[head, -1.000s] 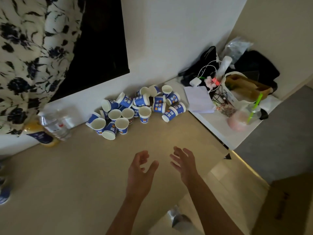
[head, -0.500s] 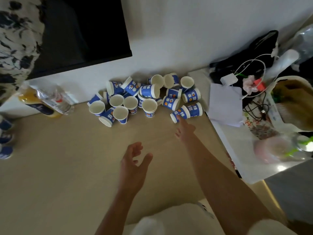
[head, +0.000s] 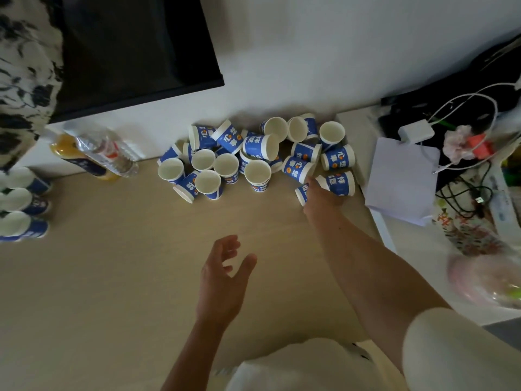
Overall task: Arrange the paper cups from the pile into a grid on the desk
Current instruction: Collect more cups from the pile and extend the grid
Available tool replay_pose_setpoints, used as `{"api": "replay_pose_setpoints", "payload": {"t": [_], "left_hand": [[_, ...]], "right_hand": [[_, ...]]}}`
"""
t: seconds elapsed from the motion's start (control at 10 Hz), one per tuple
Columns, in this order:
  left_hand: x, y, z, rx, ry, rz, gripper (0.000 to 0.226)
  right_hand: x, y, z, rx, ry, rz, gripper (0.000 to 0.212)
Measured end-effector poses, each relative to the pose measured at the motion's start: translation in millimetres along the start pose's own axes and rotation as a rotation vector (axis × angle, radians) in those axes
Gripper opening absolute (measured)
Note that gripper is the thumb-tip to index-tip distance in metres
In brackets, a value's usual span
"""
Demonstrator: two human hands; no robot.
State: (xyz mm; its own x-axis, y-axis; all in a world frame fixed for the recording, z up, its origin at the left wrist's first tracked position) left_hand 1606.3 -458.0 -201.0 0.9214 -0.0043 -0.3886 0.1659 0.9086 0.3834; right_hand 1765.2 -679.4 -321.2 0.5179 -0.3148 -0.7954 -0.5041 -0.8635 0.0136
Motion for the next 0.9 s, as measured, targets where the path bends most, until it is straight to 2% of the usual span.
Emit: {"api": "replay_pose_setpoints", "payload": {"t": [0.2,0.3,0.4,0.5,0.6,0.7,0.8,0.9], "left_hand": [[7,-8,1,0.019,0.014,-0.017,0.040],[13,-17,5,0.036,-0.004,-0.041,0.040],[18,-25,7,0.085,-0.018,-0.086,0.041],[20,-33,4,0.136,-0.001,-0.144,0.046],[20,-38,0,0.199,0.009,-0.181,0.058],[21,-42,-1,0.278,-0.003,-0.225,0.072],[21,-47,6,0.293,-0.049,-0.241,0.080],[20,-51,14,0.233,-0.111,-0.187,0.070]], "right_hand": [[-15,-2,10,0.098,0.025,0.055,0.082],[-19,-2,29,0.171,0.004,0.065,0.091],[-27,3,53,0.117,-0.034,0.078,0.092],[-38,15,73,0.078,0.009,-0.008,0.073],[-63,28,74,-0.047,0.100,-0.168,0.049],[-90,38,64,-0.206,0.212,-0.368,0.044],[-110,42,56,-0.278,0.289,-0.545,0.053],[-122,43,51,-0.331,0.348,-0.610,0.061]]}}
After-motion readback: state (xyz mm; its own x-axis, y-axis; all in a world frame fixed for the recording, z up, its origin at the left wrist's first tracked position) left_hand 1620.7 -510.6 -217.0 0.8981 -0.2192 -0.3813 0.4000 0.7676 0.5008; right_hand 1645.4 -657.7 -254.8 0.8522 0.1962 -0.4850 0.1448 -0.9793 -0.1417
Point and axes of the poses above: each hand's wrist, its own x-axis towards the middle knuckle, its own y-axis out of the back of the hand, z = x × y, the point moved 1 cm from there along x, towards the middle knuckle, and after that the axes turned 13 degrees about -z, right-handed, at the moved point
